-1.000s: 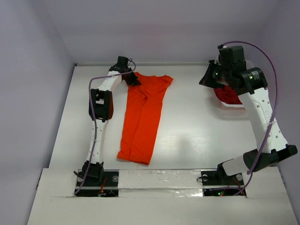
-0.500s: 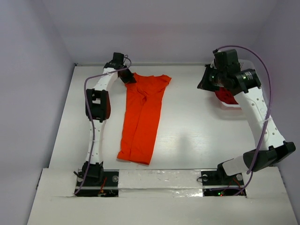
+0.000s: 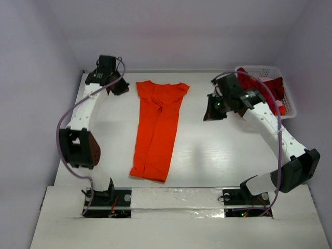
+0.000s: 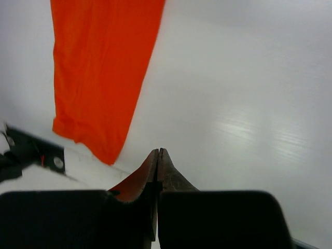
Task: Fold and stack the t-shirts
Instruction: Fold the tshirt
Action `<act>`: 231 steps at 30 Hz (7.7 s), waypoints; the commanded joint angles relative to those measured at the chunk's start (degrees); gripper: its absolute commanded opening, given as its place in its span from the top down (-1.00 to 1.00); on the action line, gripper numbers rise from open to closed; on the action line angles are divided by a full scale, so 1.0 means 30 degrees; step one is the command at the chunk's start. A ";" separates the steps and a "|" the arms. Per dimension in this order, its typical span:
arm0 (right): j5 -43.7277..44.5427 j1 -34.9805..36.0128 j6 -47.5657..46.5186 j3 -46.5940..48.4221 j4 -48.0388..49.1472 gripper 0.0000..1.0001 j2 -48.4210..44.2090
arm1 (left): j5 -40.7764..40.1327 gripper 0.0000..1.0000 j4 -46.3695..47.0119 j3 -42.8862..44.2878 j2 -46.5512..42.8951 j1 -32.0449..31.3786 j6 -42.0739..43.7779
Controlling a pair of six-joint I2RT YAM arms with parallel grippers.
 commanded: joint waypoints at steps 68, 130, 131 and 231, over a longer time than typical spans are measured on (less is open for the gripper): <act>-0.1539 1.3772 0.6394 -0.7940 1.2022 1.00 0.9035 | -0.2172 1.00 -0.8058 -1.2531 -1.4153 -0.3730 -0.1154; 0.4176 1.1018 1.0850 -1.3747 0.9622 0.90 0.0186 | 0.2105 0.88 -0.6037 -1.7041 -1.4650 -0.8183 -0.1710; 0.4264 1.1018 1.0762 -1.3630 0.9504 0.85 -0.0222 | 0.2106 0.85 -0.5979 -1.7129 -1.4709 -0.8183 -0.1709; 0.2477 1.2307 1.1347 -1.4273 0.8683 -0.24 -0.1984 | 0.4156 0.46 0.7496 -2.6123 -1.4622 -1.4160 -1.0088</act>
